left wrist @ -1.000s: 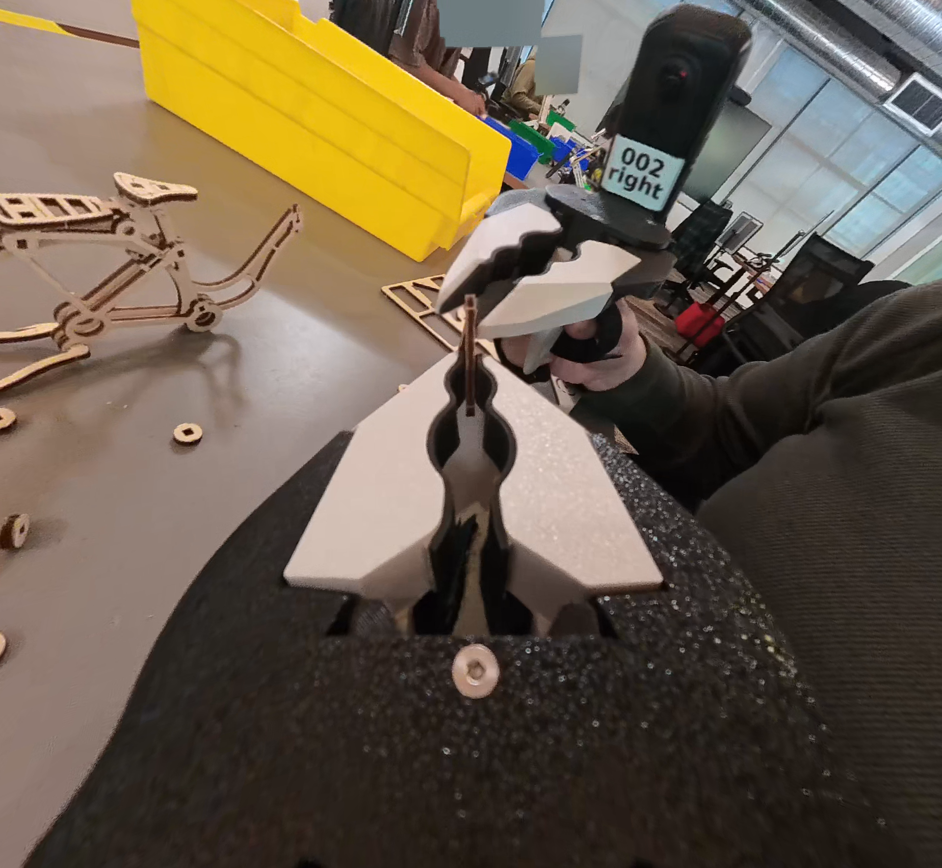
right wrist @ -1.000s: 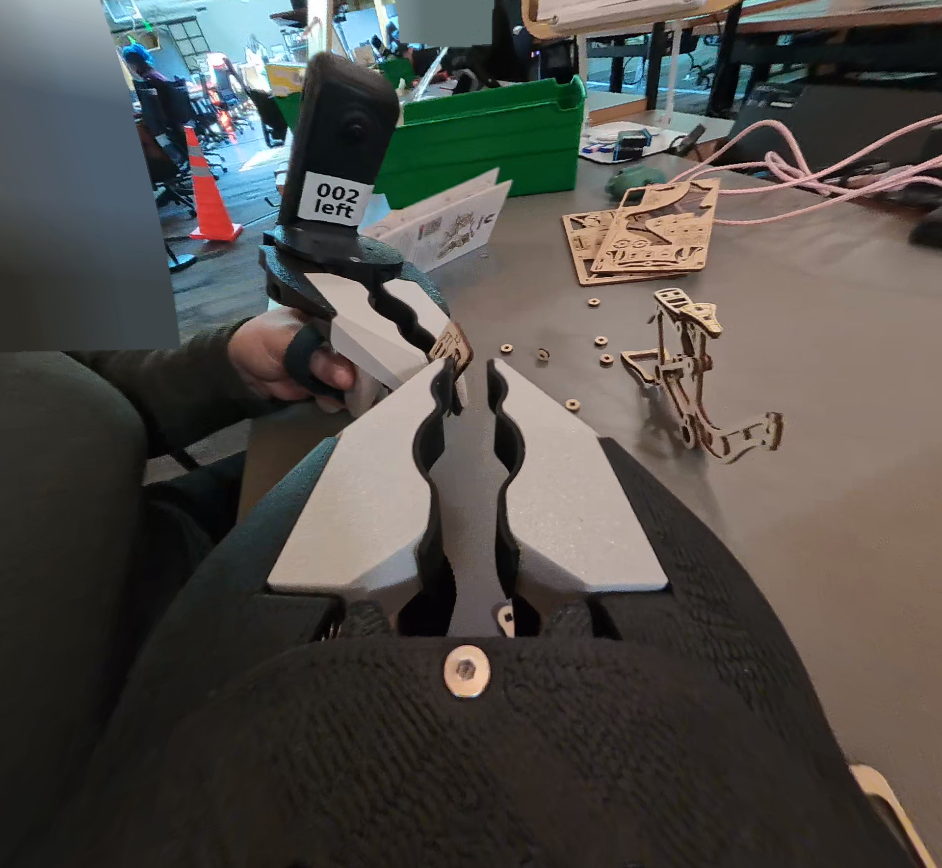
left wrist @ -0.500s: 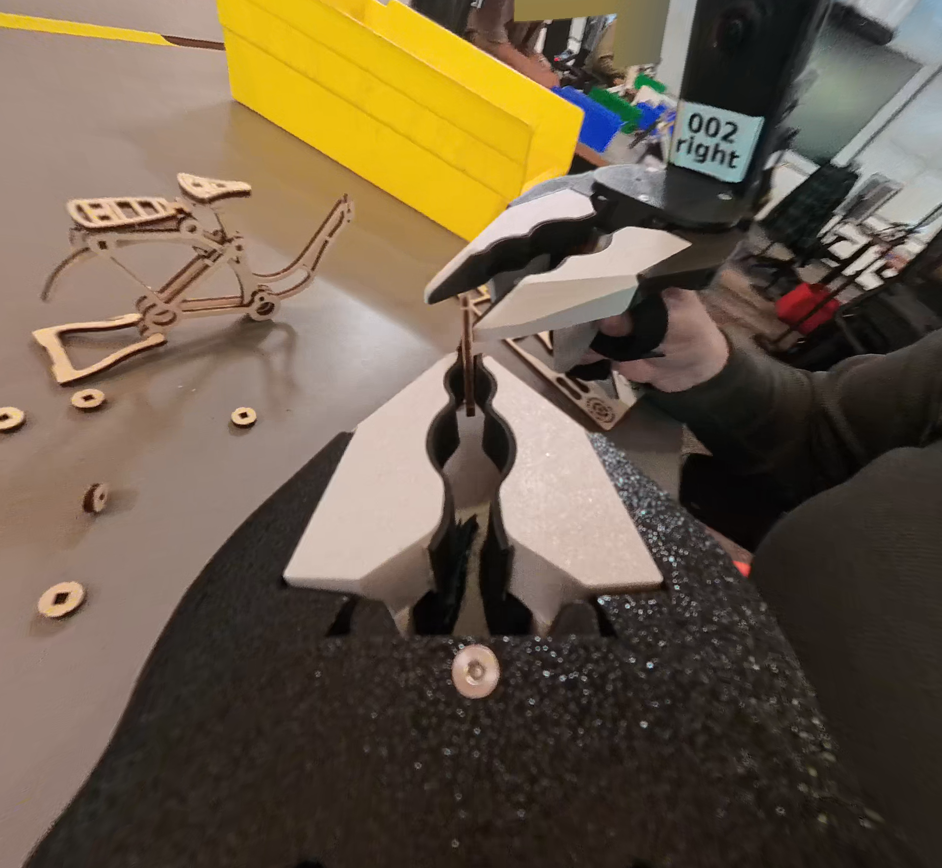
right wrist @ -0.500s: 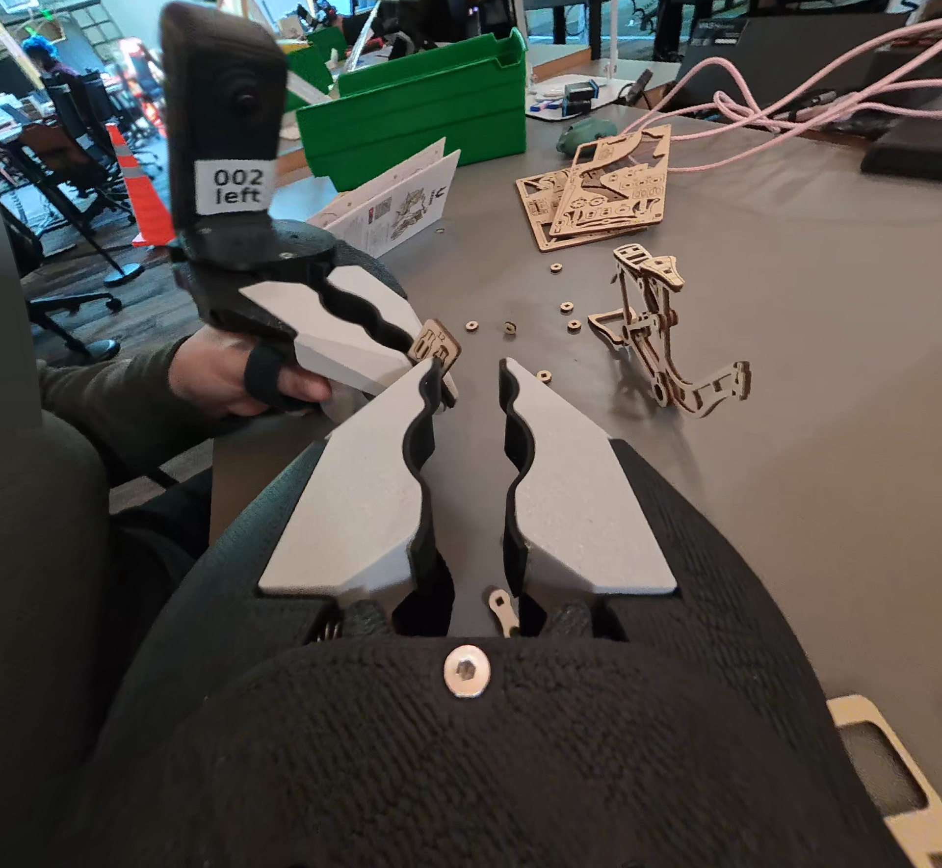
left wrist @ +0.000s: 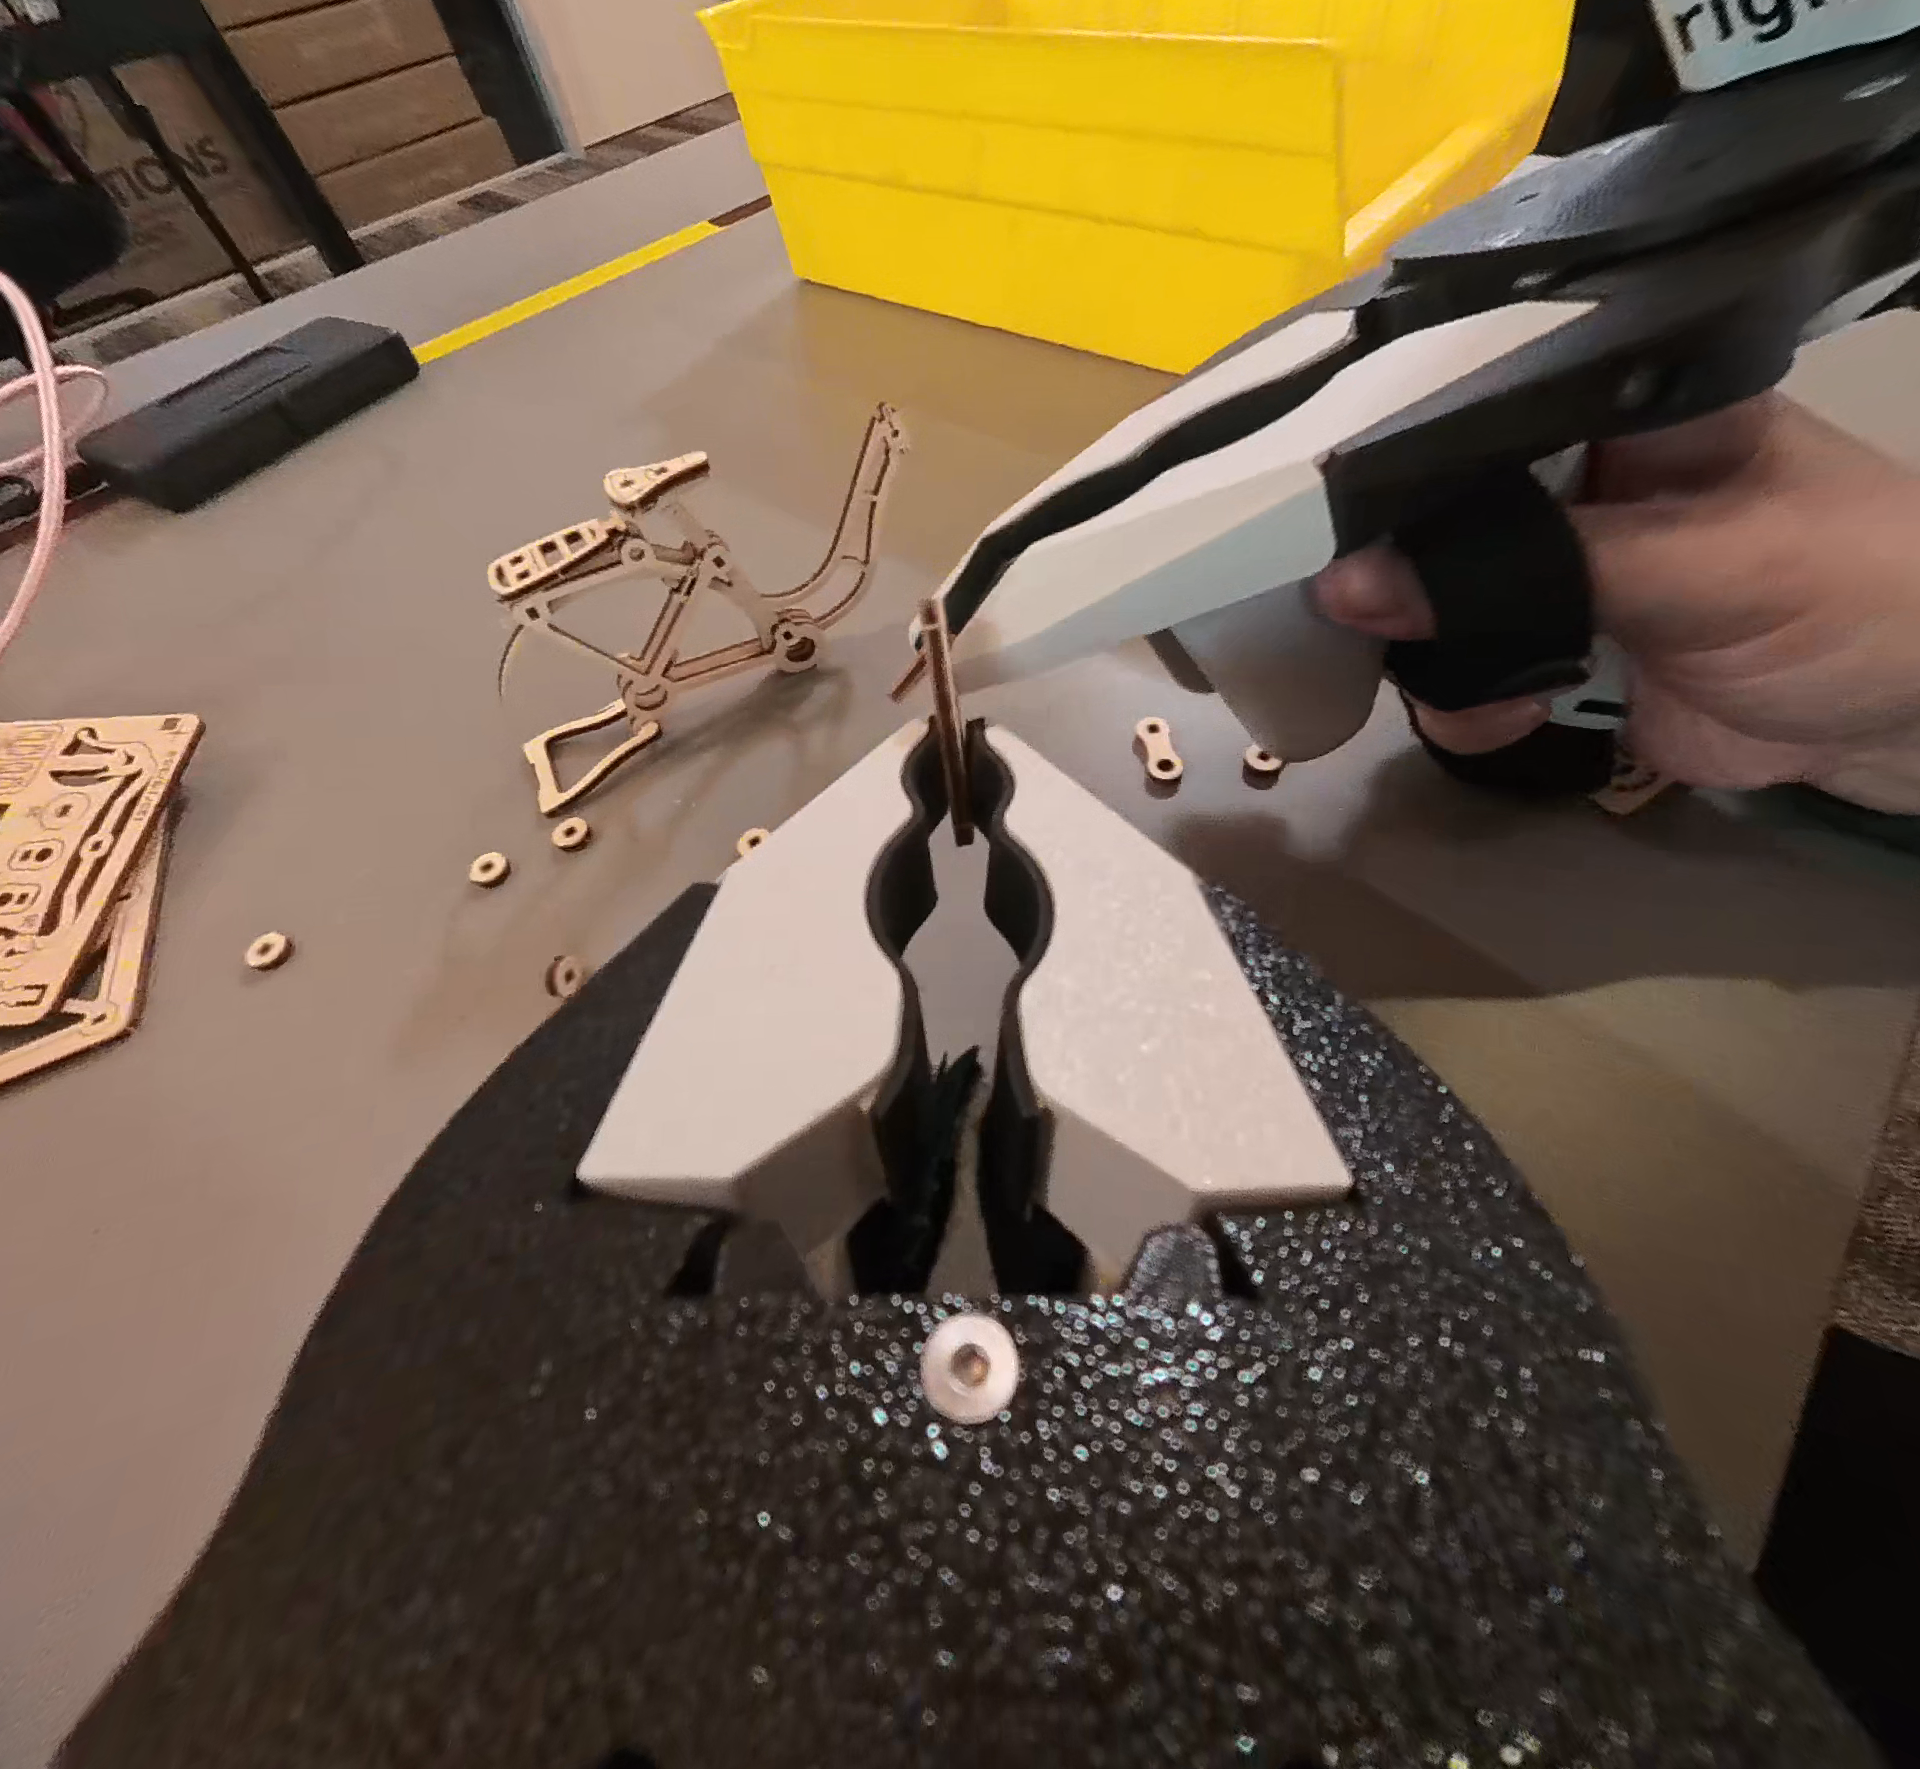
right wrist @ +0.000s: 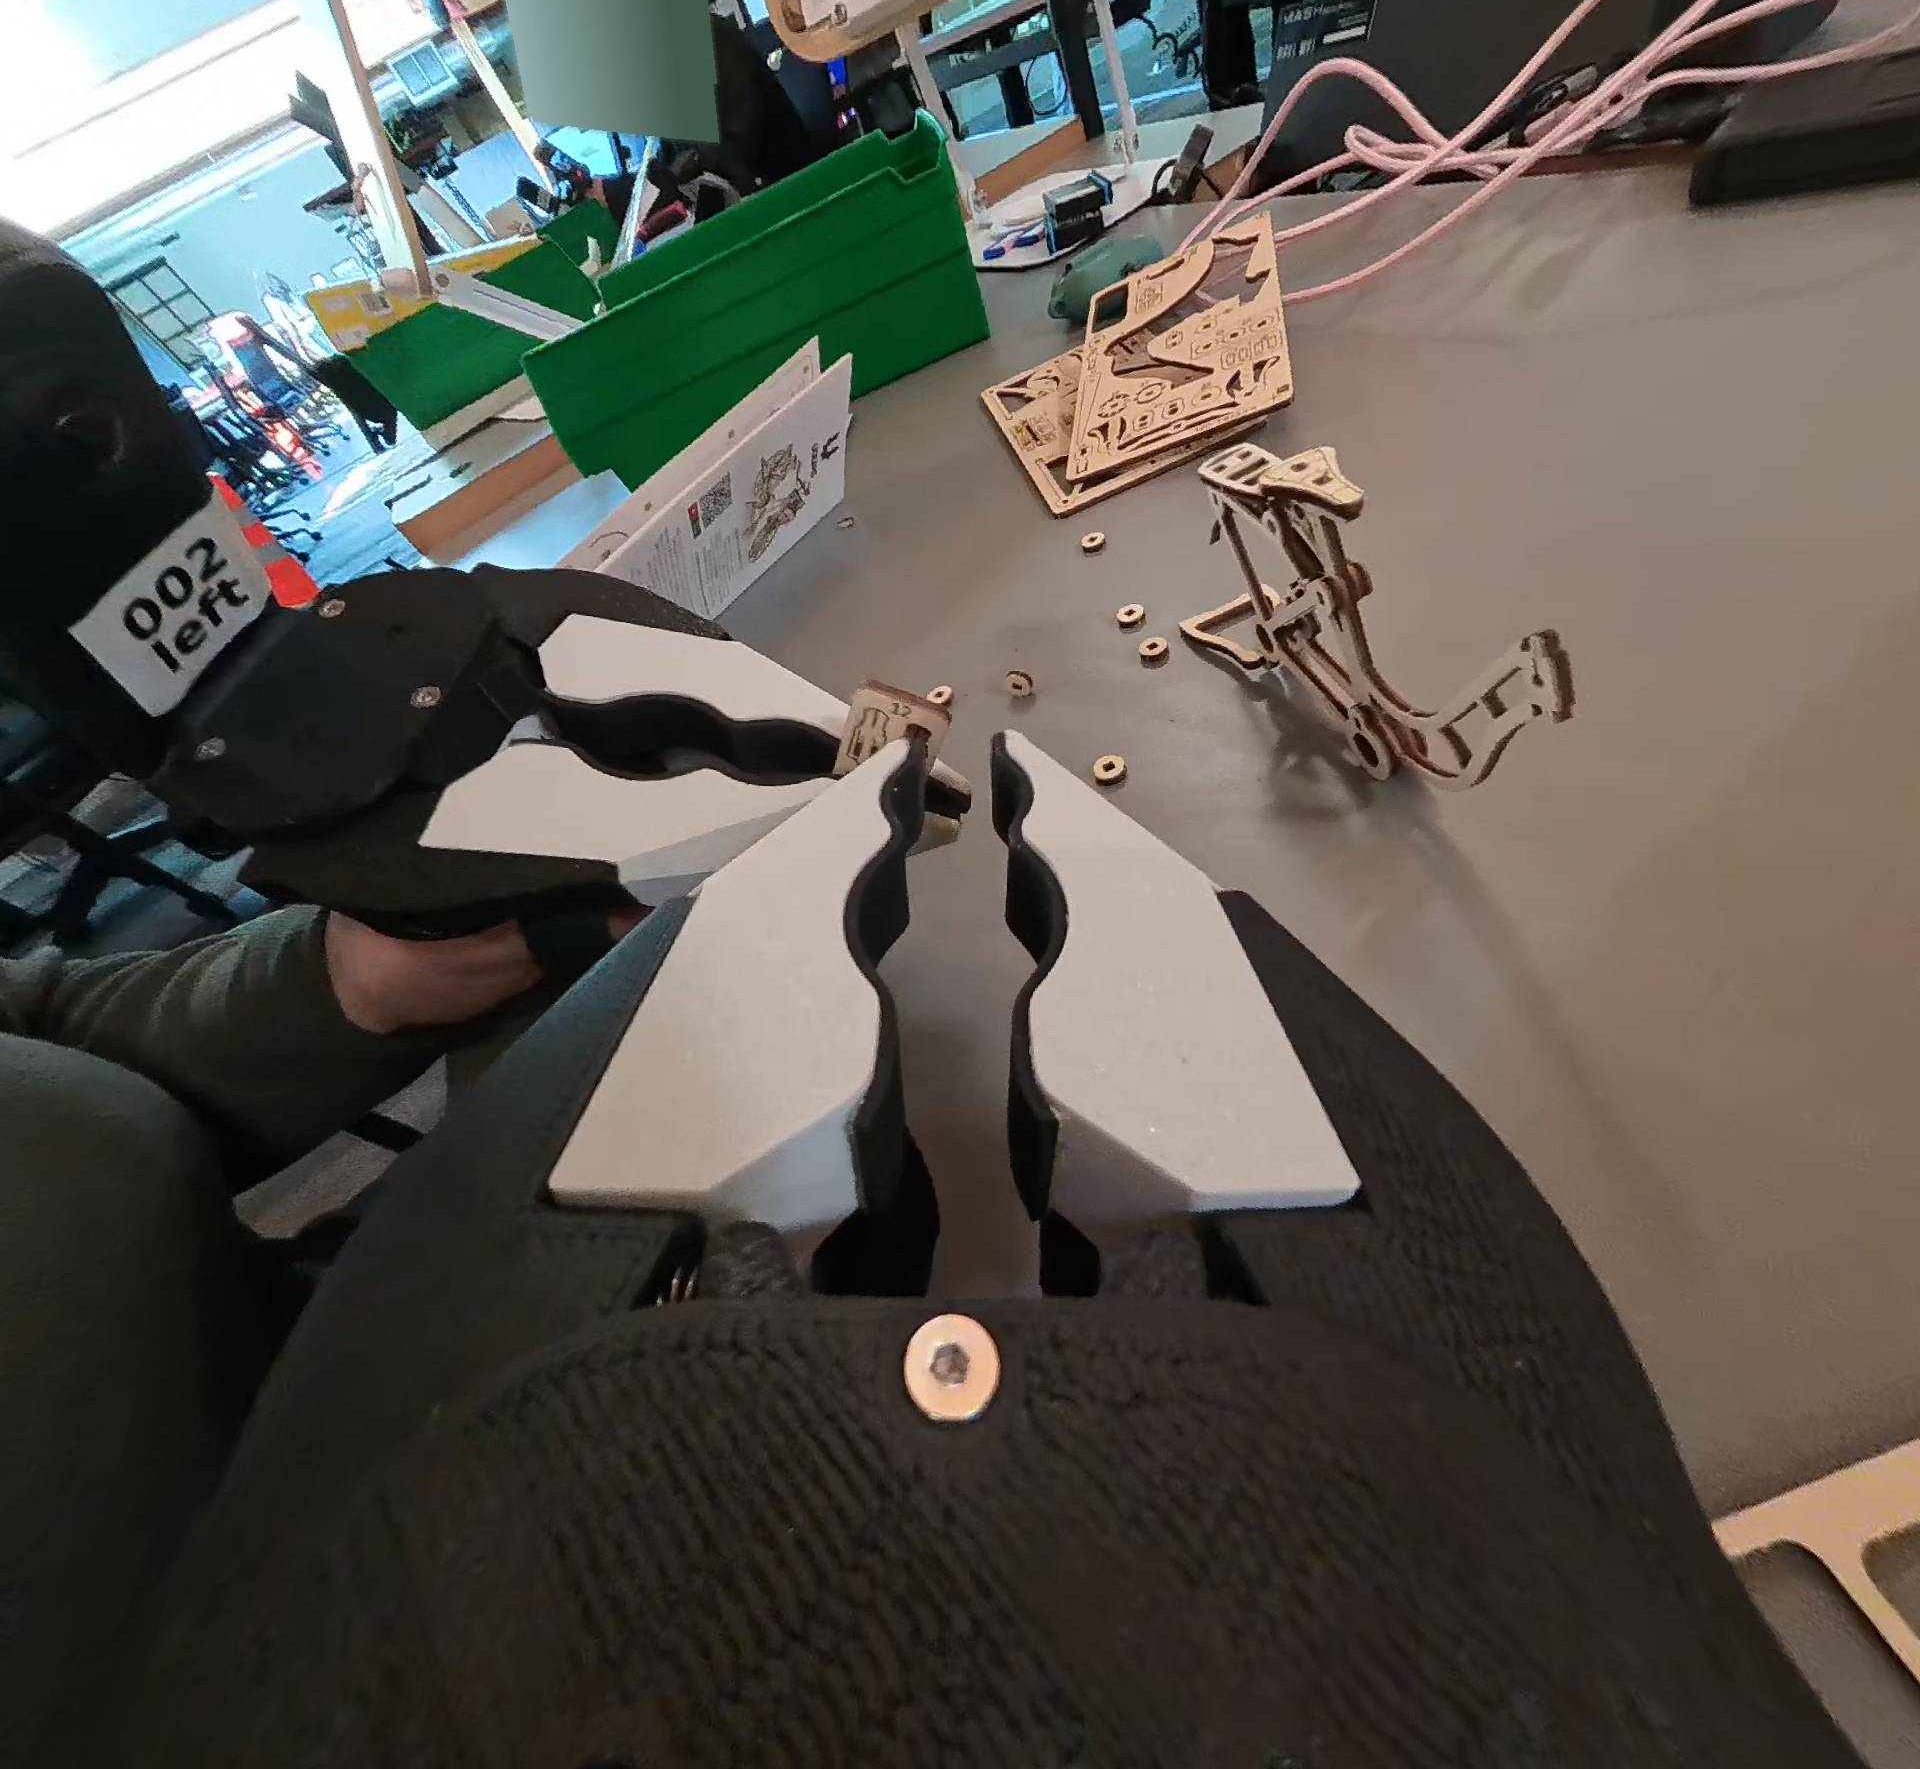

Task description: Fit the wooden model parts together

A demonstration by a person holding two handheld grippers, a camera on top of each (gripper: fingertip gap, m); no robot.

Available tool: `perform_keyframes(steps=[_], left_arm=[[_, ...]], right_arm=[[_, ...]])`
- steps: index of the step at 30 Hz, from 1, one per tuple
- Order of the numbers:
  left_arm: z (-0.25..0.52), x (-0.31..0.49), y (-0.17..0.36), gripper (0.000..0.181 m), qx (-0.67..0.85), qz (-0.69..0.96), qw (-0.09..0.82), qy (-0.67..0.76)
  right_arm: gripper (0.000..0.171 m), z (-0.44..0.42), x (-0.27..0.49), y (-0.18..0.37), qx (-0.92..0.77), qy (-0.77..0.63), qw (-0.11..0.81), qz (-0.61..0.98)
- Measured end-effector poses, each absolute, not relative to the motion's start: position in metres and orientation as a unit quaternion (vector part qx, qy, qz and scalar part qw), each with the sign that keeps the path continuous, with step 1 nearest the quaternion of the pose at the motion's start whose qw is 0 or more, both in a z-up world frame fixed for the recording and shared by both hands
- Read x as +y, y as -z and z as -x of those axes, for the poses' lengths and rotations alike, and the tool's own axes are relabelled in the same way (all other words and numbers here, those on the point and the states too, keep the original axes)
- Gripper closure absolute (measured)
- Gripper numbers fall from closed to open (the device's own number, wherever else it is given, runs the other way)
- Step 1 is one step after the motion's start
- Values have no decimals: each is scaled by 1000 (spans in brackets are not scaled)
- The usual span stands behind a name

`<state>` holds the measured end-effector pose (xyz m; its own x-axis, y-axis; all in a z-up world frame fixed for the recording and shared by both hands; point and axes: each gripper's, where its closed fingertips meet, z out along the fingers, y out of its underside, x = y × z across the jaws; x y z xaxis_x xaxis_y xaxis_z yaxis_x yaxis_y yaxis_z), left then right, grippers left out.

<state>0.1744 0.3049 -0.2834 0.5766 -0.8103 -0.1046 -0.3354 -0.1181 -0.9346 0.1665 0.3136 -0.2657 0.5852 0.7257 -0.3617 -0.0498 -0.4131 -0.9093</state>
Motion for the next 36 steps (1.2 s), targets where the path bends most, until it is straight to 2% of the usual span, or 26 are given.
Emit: perform_keyframes(steps=[8,25,36], left_arm=[[-174,305,276,181,381,707,528,274],[-174,305,275,181,373,711,515,299],[-171,305,285,180,418,708,530,208]], right_arm=[[158,-167,312,258,-281,-319,542,725],[152,-172,315,253,-267,-325,553,719],[156,-170,314,261,-266,-338,528,732]])
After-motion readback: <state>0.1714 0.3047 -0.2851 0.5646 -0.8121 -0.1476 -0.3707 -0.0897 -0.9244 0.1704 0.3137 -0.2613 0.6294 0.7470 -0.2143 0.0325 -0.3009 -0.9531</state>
